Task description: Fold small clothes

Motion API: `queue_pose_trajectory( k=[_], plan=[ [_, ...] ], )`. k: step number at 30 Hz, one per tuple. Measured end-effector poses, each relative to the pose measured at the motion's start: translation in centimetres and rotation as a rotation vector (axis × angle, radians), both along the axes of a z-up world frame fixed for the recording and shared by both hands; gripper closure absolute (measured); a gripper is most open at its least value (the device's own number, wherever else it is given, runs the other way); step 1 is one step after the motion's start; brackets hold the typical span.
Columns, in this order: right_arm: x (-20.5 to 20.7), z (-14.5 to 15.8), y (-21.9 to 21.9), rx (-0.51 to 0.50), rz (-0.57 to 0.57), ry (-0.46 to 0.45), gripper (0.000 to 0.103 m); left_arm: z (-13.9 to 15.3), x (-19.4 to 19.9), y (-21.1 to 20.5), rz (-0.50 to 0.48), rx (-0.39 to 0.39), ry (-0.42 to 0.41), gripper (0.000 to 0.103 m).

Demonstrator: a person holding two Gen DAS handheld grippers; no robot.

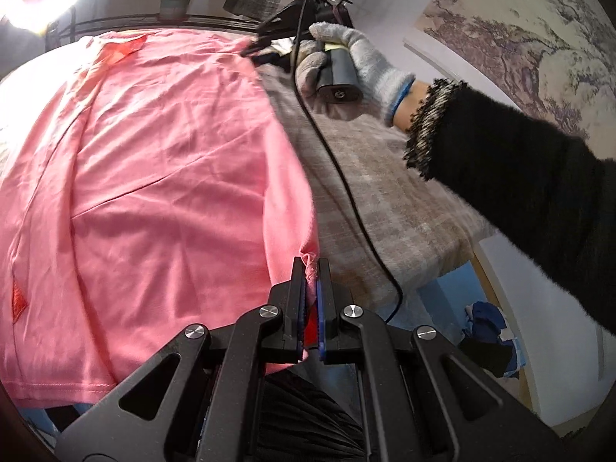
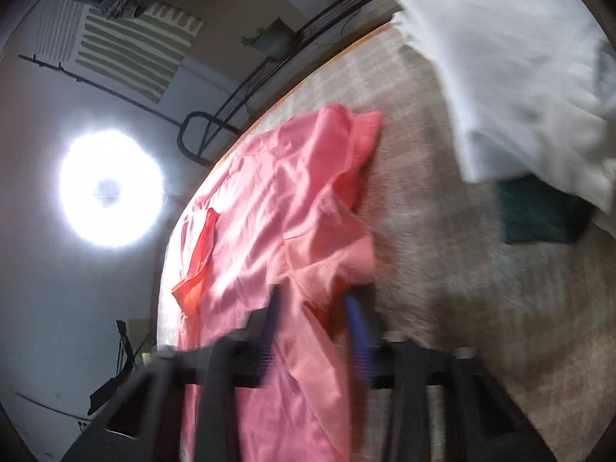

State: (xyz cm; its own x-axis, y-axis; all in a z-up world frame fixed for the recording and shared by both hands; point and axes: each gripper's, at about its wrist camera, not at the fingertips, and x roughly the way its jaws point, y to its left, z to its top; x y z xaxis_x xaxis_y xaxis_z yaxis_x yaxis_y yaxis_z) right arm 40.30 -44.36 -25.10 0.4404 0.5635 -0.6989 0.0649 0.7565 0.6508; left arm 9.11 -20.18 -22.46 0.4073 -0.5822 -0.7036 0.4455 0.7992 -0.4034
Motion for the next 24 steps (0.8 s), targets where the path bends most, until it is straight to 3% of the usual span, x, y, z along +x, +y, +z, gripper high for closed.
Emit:
queue_pose_trajectory(
  k=[1,3,16,24],
  plan=[
    [0.3,0.3,0.4,-0.024,0.003,-0.001,0.099,-0.1,0.1,0.4,0.009,-0.007,0.005,0.101],
    [0.9,1.6,1.8,-0.114,0.023,-0.021,0.101,-0.3,0.1,1.3,0.030,-0.028,0.019,0.101],
    [2.5,7.6,11.8,-0.517,0.198,-0.111,0.102,-0.3,-1.3,7.1,0.148,-0.109,0.037,0.101],
    [3.7,6.7,20.4,-0.692,0.346,-0.140,0.102,-1.2,-1.1,10.6,0.246,-0.080,0.054,0.101]
  ],
)
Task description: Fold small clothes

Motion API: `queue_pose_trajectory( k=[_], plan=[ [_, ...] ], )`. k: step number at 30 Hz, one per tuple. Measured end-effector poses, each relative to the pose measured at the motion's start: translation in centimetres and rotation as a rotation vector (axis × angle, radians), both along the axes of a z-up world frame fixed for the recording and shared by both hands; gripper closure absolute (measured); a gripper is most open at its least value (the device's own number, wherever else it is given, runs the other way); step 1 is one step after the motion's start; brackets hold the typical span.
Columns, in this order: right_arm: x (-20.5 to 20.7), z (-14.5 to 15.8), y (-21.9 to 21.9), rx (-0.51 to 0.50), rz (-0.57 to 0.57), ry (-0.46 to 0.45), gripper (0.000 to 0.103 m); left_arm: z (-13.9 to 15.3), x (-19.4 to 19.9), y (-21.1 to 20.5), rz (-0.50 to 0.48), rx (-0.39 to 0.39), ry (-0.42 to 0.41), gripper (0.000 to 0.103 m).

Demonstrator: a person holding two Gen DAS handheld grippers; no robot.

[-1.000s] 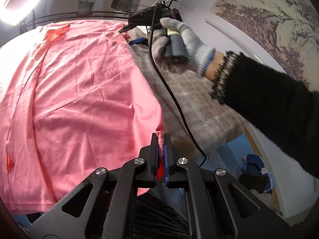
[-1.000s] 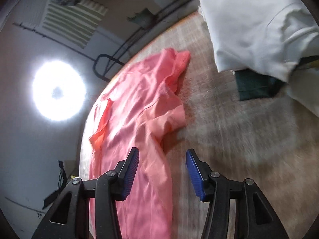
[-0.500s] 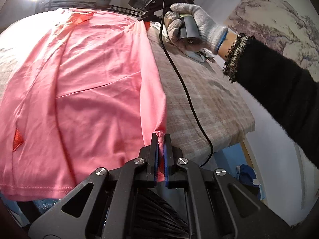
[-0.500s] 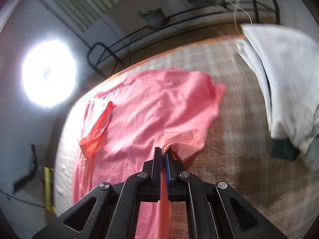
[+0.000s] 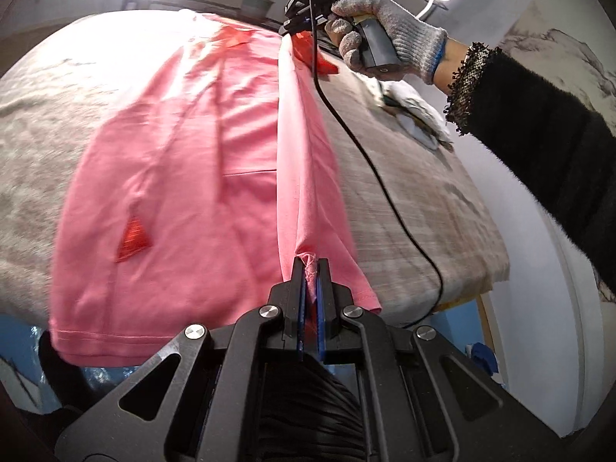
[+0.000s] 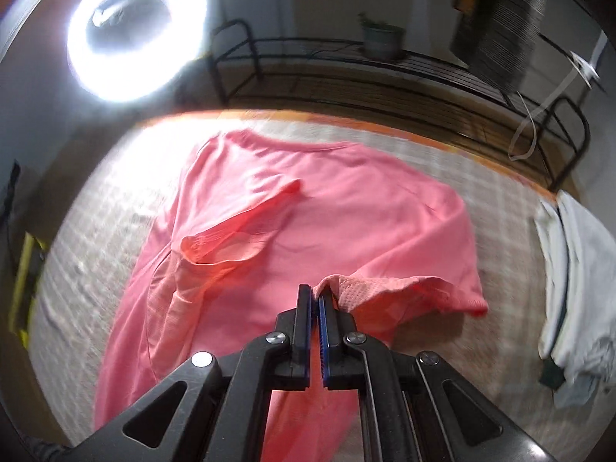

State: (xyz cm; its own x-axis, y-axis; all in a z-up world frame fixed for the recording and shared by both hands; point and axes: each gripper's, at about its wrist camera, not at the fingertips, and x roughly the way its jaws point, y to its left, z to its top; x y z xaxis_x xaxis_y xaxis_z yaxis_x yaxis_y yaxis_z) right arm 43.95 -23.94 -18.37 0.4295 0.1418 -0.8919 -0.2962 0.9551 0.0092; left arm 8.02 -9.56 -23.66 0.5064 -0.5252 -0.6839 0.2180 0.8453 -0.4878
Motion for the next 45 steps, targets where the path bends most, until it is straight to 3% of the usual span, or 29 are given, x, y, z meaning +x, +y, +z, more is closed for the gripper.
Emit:
queue_pose_trajectory(
  k=[9,12,13,15,18,20,22,25,29,33,36,38,40,42,45],
  plan=[
    [0.9,-4.5,4.7,-0.071,0.055,0.050,0.102,-1.2,-0.1,1.4,0.063,0.052,0.020,0.101],
    [1.0,-5.6,4.8,-0.064,0.074,0.082,0.093,-1.0,-0.2,1.3,0.056,0.067,0.013,0.101],
    [1.0,-5.6,4.7,-0.049,0.080,0.090,0.081,-0.9,-0.2,1.3,0.057,0.073,0.006,0.101],
    [0.6,-4.9,4.0,0.002,0.095,0.091,0.072,-0.5,-0.3,1.1,0.041,0.089,-0.007,0.101],
    [-0.2,-3.1,2.1,0.088,0.096,0.082,0.071,0.3,-0.8,1.5,0.021,0.091,-0.019,0.087],
    [-0.7,-1.6,0.1,0.167,0.084,0.064,0.067,0.9,-1.3,1.9,0.012,0.095,-0.032,0.085],
    [-1.2,-0.1,-2.8,0.232,0.033,0.028,0.057,1.4,-1.8,2.6,0.004,0.097,-0.035,0.085],
    [-0.7,0.7,-7.6,0.286,-0.094,-0.003,0.057,2.0,-1.9,3.9,0.007,0.085,-0.026,0.085],
    [1.0,-0.4,-12.7,0.327,-0.274,0.015,0.050,3.5,-1.4,6.5,0.023,0.043,-0.025,0.085],
    [2.3,-2.4,-14.9,0.385,-0.350,0.055,0.046,5.4,-0.1,8.6,0.070,0.078,-0.049,0.085],
    [3.2,-3.8,-14.6,0.381,-0.368,0.080,0.047,6.6,2.2,10.2,0.113,0.102,-0.067,0.085],
    [3.7,-4.5,-14.3,0.401,-0.358,0.094,0.053,7.4,3.6,11.2,0.140,0.119,-0.089,0.085],
    [4.0,-5.1,-13.8,0.417,-0.338,0.112,0.083,8.6,5.2,12.1,0.162,0.148,-0.134,0.085],
    [4.3,-5.1,-13.3,0.416,-0.321,0.128,0.100,9.5,6.3,12.6,0.180,0.175,-0.182,0.085],
    [4.9,-3.2,-12.7,0.433,-0.304,0.090,0.103,10.4,7.2,13.5,0.206,0.165,-0.237,0.085]
  ],
)
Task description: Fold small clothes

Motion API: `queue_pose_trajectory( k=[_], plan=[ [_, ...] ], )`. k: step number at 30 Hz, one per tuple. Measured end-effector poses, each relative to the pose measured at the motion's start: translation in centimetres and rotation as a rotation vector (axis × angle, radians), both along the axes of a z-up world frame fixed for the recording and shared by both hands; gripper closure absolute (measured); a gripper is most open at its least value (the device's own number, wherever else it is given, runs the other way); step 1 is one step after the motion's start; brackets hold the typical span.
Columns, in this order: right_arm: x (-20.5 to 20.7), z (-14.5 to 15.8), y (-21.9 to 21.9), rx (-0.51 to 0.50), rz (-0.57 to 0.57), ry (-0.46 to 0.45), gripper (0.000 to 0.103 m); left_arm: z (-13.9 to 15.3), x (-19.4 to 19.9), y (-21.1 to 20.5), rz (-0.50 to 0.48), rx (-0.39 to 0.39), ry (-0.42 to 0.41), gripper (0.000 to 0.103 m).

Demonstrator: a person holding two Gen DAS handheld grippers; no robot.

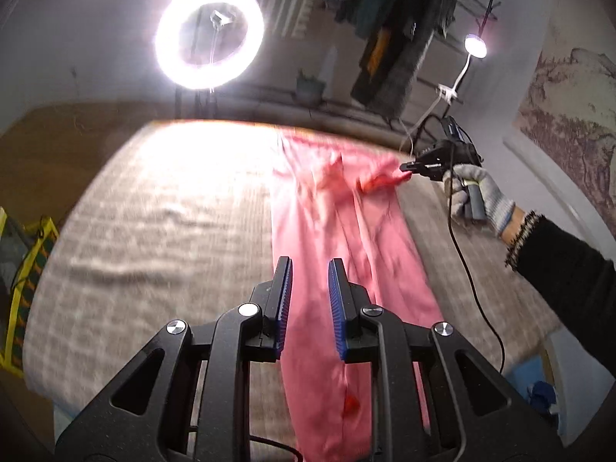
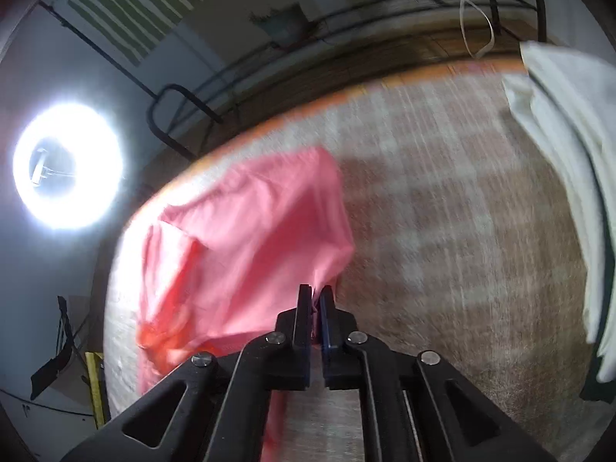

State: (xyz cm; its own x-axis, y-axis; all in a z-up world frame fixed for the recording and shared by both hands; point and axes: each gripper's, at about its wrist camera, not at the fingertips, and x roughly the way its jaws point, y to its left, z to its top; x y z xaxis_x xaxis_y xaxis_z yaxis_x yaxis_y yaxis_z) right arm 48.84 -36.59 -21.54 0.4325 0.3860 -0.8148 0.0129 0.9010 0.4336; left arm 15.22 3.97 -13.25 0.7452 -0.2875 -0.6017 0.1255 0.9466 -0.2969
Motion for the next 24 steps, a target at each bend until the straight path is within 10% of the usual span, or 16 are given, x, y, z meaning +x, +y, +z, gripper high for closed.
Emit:
queue_pose_trajectory(
  k=[8,17,21,24],
  plan=[
    [3.8,6.2,5.8,-0.052,0.089,-0.095,0.103,-1.2,0.9,0.7,0.007,-0.038,0.035,0.085],
    [7.6,4.2,14.4,-0.185,0.203,-0.084,0.103,-1.6,0.9,1.9,0.038,-0.055,0.056,0.085],
    [8.5,1.8,15.7,-0.237,0.232,-0.026,0.071,-1.5,0.7,2.2,0.037,-0.059,0.056,0.085],
    [7.2,2.1,15.0,-0.207,0.240,-0.063,0.071,-1.4,0.5,2.1,0.026,-0.057,0.053,0.085]
  ],
)
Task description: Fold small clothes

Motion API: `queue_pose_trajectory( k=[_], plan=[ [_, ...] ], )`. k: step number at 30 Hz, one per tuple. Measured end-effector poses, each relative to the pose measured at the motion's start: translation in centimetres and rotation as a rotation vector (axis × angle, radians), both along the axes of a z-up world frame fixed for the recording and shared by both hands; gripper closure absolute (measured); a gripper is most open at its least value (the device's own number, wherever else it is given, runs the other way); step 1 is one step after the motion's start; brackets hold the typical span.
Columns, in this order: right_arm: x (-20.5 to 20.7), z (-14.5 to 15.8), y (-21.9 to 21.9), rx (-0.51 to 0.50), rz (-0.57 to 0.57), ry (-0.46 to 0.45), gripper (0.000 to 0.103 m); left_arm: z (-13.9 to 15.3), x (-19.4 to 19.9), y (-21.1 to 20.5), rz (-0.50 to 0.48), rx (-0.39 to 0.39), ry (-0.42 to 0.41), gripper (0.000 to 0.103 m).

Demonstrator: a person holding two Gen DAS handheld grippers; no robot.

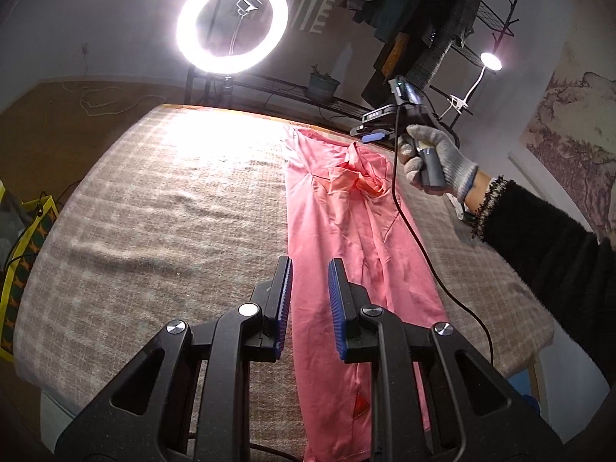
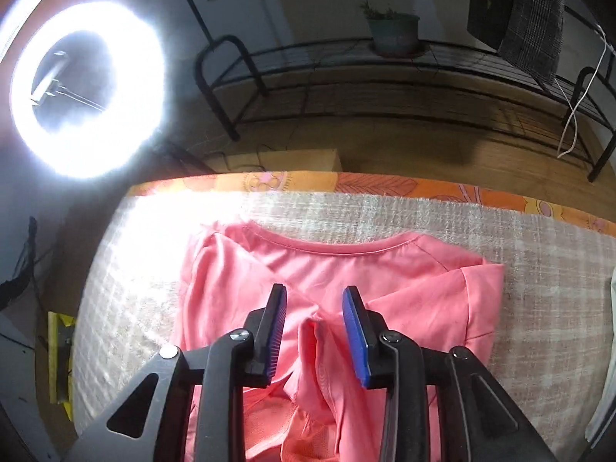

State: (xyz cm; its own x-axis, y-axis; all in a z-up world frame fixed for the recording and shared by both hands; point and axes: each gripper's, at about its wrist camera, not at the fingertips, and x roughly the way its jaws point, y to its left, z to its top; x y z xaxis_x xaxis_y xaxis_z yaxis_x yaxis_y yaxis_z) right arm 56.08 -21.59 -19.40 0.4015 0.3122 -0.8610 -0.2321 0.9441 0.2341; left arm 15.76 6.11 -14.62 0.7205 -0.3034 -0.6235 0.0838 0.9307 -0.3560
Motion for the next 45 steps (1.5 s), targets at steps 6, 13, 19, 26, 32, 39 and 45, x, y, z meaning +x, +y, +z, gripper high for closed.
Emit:
queue_pose_trajectory(
  k=[6,13,19,26,32,39,45],
  plan=[
    [-4.6,1.5,-3.5,0.094,-0.017,-0.004,0.071,0.0,-0.2,-0.1,-0.012,-0.010,0.007,0.085],
    [-13.5,3.6,-7.7,0.148,-0.012,-0.012,0.071,-0.5,-0.9,-1.3,-0.055,0.034,0.026,0.085],
    [-23.4,5.2,-10.4,0.145,0.021,-0.027,0.071,-1.7,-2.1,-1.8,-0.073,0.048,0.065,0.085],
    [-35.2,2.6,-12.6,0.164,0.008,0.052,0.070,-5.4,-5.0,-1.7,-0.082,-0.033,0.196,0.085],
    [-43.4,-2.3,-12.8,0.249,-0.002,0.179,0.066,-9.3,-7.8,-1.9,-0.092,-0.153,0.336,0.085],
    [-47.6,-5.1,-12.4,0.342,-0.006,0.247,0.064,-11.1,-9.8,-3.0,-0.103,-0.192,0.401,0.085],
    [-48.2,-6.0,-11.8,0.387,0.005,0.267,0.071,-11.8,-9.6,-3.6,-0.117,-0.225,0.422,0.085]
  ],
)
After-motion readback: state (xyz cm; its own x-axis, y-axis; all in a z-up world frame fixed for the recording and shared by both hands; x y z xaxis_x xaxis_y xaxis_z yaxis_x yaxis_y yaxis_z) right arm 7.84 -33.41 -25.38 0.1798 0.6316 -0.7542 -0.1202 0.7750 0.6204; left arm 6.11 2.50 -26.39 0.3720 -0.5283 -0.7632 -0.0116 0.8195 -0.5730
